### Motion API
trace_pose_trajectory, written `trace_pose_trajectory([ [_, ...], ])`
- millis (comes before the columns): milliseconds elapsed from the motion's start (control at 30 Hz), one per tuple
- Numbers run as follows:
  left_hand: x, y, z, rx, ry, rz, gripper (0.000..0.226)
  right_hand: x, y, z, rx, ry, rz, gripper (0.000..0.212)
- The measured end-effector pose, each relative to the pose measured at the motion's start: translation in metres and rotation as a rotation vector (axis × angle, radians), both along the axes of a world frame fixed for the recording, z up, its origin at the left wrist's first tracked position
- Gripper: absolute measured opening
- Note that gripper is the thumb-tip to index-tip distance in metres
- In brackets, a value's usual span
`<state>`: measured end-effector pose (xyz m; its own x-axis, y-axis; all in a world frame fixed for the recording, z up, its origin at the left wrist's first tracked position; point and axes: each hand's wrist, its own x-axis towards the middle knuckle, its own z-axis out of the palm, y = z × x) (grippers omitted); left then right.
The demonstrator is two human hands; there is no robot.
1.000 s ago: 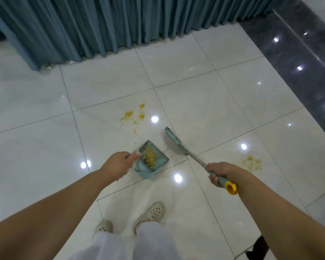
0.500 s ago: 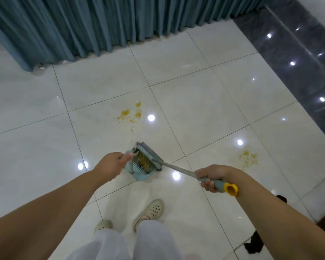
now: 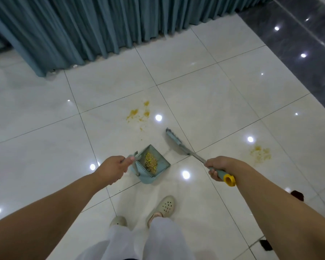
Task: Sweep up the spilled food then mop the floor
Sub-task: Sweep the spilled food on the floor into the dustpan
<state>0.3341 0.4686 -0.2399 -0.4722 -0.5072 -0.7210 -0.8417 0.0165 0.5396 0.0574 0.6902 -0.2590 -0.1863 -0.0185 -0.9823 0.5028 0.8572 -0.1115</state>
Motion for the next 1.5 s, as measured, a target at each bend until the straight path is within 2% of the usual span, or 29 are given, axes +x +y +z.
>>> trace_pose_trajectory([
  [233,0.020,0.005,-0.007,0.013,0.025,-0.044,0.054,0.062,0.003,-0.002,0.028,-0.077,0.039,0.009],
  [367,0.028,0.009,-0.007,0.036,0.061,-0.028,0.053,0.096,0.011,0.010,-0.014,-0.164,-0.042,0.009],
  [600,0.076,0.000,-0.005,0.105,0.127,0.095,0.052,0.134,0.012,0.030,-0.063,-0.085,-0.115,0.005],
  [833,0.137,-0.018,0.002,0.049,0.138,0.072,0.054,0.173,-0.002,0.016,-0.067,0.031,-0.197,0.012],
  [1000,0.171,-0.031,0.001,0.025,0.098,-0.010,0.056,0.197,-0.009,-0.004,-0.056,0.042,-0.232,0.016],
  [1167,0.186,-0.035,-0.009,0.006,0.064,-0.065,0.055,0.231,-0.010,-0.019,0.004,0.011,-0.126,0.012],
  [1333,0.190,-0.036,-0.008,-0.018,0.054,-0.128,0.054,0.260,-0.007,-0.001,0.036,-0.056,-0.021,0.011],
  [1500,0.194,-0.041,-0.005,0.004,0.075,-0.115,0.053,0.276,-0.001,0.025,-0.026,-0.137,-0.063,0.008],
])
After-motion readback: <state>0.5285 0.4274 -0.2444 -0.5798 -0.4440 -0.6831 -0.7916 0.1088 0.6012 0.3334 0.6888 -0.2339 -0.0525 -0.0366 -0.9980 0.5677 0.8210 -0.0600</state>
